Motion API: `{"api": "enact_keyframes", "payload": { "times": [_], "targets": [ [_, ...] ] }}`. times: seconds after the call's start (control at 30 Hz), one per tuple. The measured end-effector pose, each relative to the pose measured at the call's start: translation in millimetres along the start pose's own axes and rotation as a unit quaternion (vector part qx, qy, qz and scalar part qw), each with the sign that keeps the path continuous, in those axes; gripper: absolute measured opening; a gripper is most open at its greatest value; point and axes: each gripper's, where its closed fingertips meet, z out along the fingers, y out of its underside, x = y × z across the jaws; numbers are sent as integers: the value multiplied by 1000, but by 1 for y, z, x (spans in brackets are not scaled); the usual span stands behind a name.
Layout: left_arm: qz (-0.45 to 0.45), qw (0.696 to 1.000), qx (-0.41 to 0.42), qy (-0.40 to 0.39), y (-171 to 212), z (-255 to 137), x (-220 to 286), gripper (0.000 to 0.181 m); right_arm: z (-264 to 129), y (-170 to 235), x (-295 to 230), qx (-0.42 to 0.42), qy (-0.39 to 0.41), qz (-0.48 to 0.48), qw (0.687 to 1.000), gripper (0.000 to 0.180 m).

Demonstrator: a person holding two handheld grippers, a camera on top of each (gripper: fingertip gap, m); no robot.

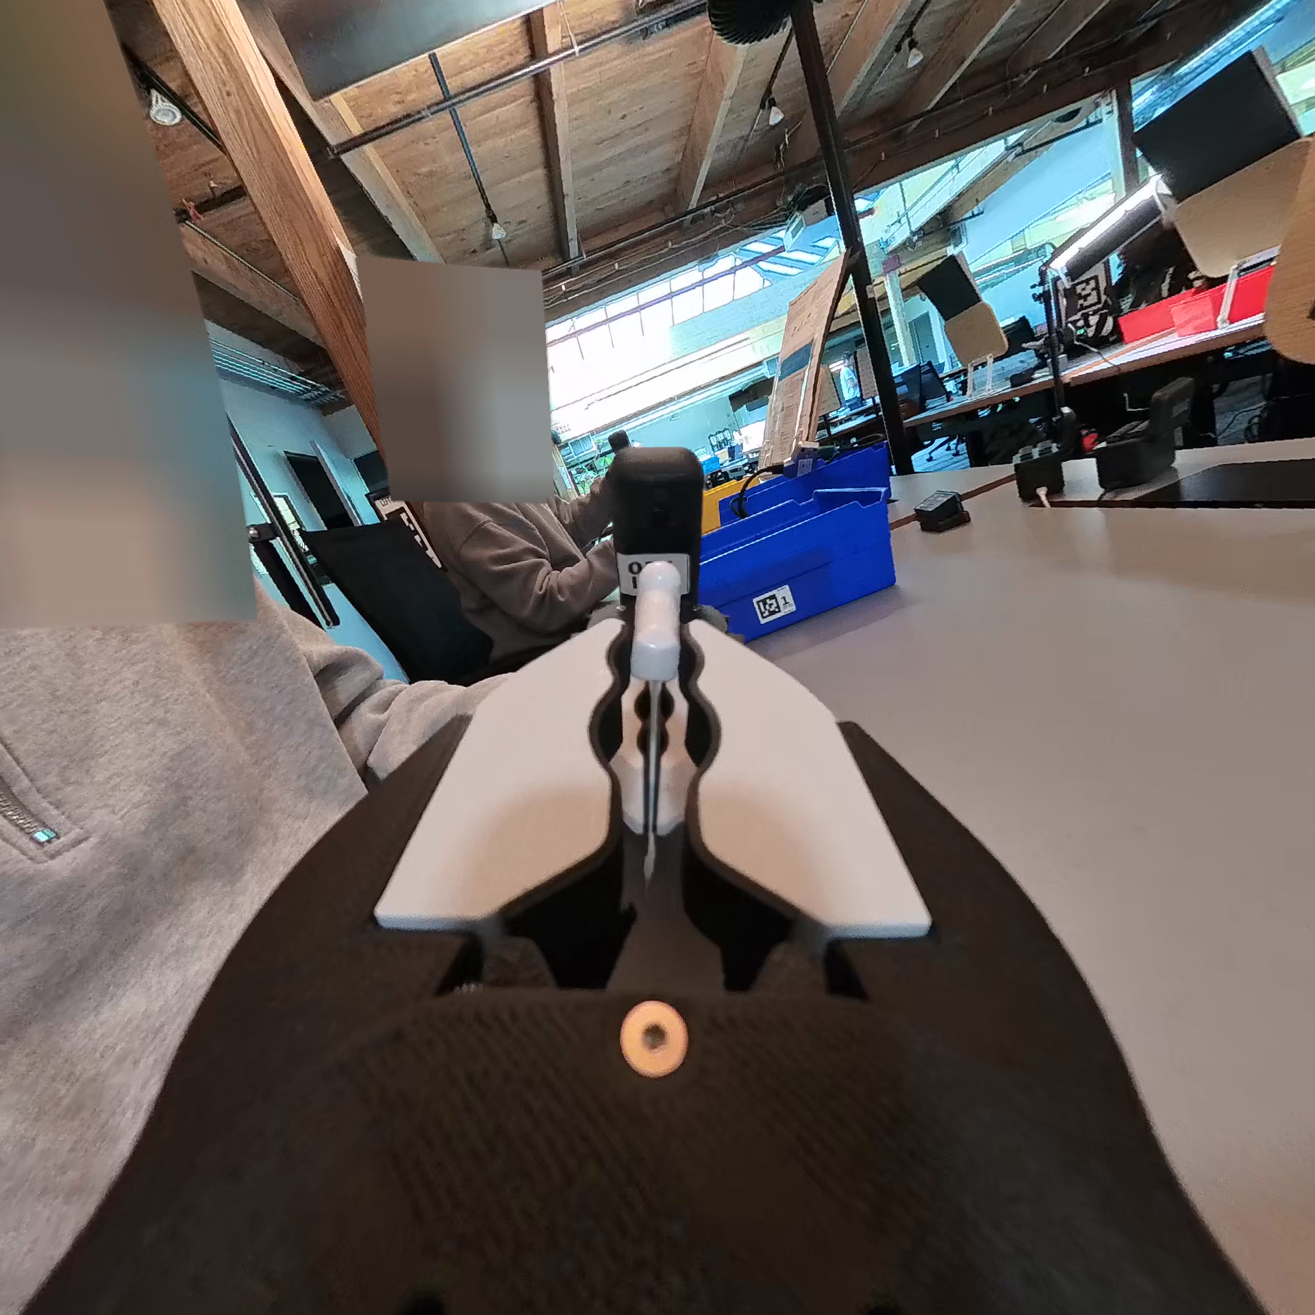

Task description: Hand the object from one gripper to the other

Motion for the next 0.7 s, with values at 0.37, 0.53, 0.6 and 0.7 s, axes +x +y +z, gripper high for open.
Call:
{"api": "enact_keyframes", "payload": {
  "times": [0.37, 0.53, 0.6, 0.7],
  "targets": [
    [-89, 987, 117, 70, -41, -21, 11, 2, -9, -14, 33, 55, 105, -25, 993, 78],
    [-160, 959, 216, 90, -65, -42, 1, 1, -5, -6, 35, 16, 130, -75, 989, 72],
    [-184, 945, 257, 89, -71, -52, -7, 1, 3, 6, 28, -28, 131, -130, 982, 65],
    [-224, 926, 288, 101, -73, -59, -14, 1, 18, 24, 15, -94, 134, -264, 951, 71]
  ]
}}
